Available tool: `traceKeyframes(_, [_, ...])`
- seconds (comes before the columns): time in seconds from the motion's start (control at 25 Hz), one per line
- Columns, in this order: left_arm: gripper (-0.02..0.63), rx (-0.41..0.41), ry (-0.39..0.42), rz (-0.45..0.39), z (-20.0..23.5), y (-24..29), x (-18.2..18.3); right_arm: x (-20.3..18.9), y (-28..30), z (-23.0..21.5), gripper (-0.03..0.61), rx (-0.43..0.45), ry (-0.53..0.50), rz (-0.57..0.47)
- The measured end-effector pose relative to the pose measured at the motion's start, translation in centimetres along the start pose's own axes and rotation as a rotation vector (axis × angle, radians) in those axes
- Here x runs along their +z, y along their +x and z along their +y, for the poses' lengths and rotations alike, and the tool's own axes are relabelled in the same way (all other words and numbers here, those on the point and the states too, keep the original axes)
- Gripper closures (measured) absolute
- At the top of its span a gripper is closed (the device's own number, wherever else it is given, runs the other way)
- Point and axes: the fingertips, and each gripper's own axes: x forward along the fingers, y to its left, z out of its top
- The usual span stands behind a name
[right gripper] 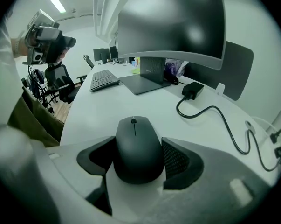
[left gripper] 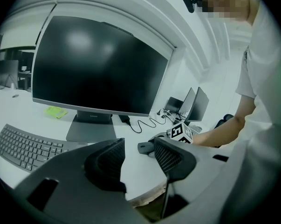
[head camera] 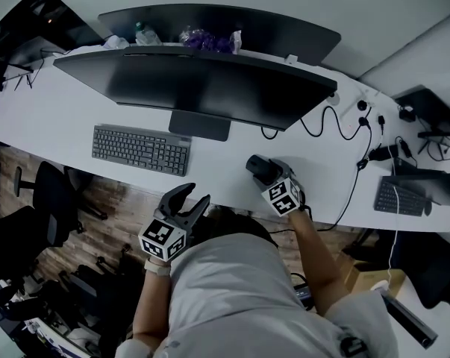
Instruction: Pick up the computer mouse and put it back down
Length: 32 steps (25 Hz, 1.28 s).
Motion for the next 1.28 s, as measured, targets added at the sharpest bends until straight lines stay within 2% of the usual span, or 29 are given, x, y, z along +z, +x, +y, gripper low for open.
traceKeyframes(0.24, [0.436,-0.016,0.003,-0.010,0.1,0.2,0.6,-0.1,-0.3,0.3,0.279,-0.001,0.028,0.025])
traceKeyframes(0.52, [0.436,-0.052,0.010,-0.014,0.8,0.5,1.2,1.6,-1.8,0.1,0.281,-0.047,0.082,-0.026])
traceKeyframes(0.88, [0.436,-0.157,0.039,-0.028,0.8,1.8,2.8,4.3,-5.8,-0.4,0.281,-0.126,0.192,-0.090])
traceKeyframes(1.28, [0.436,-0.288,0.110,-0.045,0.1,3.9,5.8,8.8,-11.3,-0.6,0.281,-0.230,0.225,-0.215])
